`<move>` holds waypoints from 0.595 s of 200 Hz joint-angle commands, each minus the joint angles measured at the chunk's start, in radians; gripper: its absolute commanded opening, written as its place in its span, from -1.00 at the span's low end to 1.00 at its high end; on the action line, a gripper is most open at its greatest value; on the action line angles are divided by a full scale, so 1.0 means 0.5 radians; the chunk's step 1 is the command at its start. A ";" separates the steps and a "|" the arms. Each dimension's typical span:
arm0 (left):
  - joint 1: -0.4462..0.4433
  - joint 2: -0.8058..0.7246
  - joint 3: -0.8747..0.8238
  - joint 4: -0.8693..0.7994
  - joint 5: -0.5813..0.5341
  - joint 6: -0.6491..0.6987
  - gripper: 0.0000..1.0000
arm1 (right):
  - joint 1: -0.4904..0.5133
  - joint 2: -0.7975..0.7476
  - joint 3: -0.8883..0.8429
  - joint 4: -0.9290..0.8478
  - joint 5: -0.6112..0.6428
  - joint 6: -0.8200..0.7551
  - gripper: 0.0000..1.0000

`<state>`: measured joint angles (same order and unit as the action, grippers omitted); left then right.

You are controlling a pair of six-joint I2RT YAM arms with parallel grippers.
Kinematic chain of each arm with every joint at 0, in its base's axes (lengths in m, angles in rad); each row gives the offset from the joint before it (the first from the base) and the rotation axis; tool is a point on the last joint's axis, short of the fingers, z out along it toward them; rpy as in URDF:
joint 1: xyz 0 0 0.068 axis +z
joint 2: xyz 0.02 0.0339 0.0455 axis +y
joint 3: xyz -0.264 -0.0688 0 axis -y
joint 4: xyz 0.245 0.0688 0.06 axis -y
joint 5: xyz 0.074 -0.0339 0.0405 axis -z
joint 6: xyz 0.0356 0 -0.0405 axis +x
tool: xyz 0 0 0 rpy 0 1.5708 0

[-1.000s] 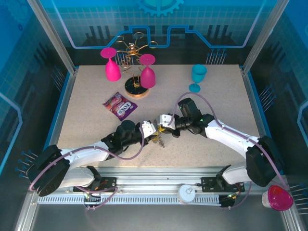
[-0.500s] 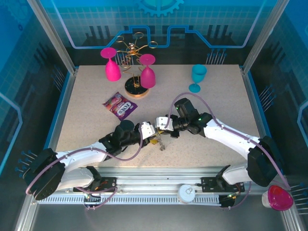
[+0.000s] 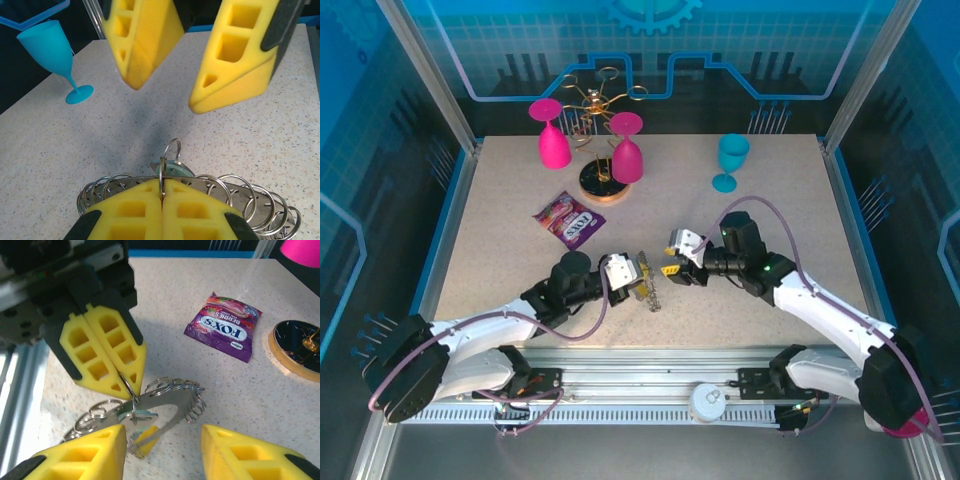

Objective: Put the keys on the keyring

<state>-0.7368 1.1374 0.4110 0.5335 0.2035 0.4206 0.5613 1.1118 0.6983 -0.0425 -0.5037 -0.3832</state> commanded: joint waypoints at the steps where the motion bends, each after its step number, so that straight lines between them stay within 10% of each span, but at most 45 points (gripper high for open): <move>1: 0.011 -0.047 -0.033 0.203 0.078 -0.007 -1.00 | 0.028 -0.061 -0.116 0.268 -0.036 0.418 -0.13; 64: 0.011 -0.058 -0.040 0.226 0.120 -0.021 -1.00 | 0.115 0.077 -0.069 0.336 -0.034 0.366 -0.24; 119: 0.011 -0.063 -0.041 0.218 0.118 -0.025 -1.00 | 0.128 0.106 -0.060 0.389 -0.064 0.371 -0.82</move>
<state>-0.7357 1.1320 0.4023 0.5823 0.2329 0.4183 0.6151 1.1671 0.6434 0.1078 -0.5091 -0.2016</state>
